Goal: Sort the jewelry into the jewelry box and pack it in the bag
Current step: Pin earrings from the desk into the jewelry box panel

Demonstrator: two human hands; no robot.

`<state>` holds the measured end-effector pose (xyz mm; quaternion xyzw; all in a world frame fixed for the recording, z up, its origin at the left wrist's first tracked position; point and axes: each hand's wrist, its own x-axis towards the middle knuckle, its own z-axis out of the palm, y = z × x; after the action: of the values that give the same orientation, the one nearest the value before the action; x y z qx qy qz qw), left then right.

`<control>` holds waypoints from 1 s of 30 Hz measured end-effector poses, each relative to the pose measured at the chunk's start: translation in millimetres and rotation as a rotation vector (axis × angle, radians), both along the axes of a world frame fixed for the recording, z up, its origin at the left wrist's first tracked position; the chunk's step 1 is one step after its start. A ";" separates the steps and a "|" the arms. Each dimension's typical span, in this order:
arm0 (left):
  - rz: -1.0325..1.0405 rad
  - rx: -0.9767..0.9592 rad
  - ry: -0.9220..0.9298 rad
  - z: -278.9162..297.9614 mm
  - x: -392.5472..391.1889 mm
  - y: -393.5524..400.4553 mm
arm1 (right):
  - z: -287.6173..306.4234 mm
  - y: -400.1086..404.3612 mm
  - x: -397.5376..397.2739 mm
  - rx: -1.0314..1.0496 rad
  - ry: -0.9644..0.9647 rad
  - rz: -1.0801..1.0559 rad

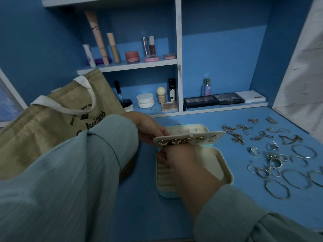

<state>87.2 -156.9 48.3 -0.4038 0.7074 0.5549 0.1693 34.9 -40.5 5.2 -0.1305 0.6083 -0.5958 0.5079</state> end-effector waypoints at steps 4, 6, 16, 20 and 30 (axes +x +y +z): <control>-0.002 -0.019 -0.017 0.6 0.8 -1.7 | -1.3 -0.2 0.5 0.006 0.032 0.002; -0.004 -0.055 -0.035 1.4 0.5 -2.1 | -2.1 -1.0 1.7 0.015 0.081 0.014; -0.147 -0.183 -0.160 1.0 0.4 -5.2 | -2.1 -1.2 1.0 0.000 0.065 0.008; -0.167 -0.186 -0.147 -0.9 0.6 -3.2 | -3.9 -1.8 1.9 -0.018 0.106 0.005; -0.185 -0.224 -0.186 -5.2 -1.0 -10.4 | -13.4 -5.2 5.9 -0.032 0.141 -0.021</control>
<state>86.2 -167.3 43.1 -0.4027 0.7803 0.4149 0.2384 40.8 -45.7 -8.2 -0.1739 0.6343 -0.6002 0.4552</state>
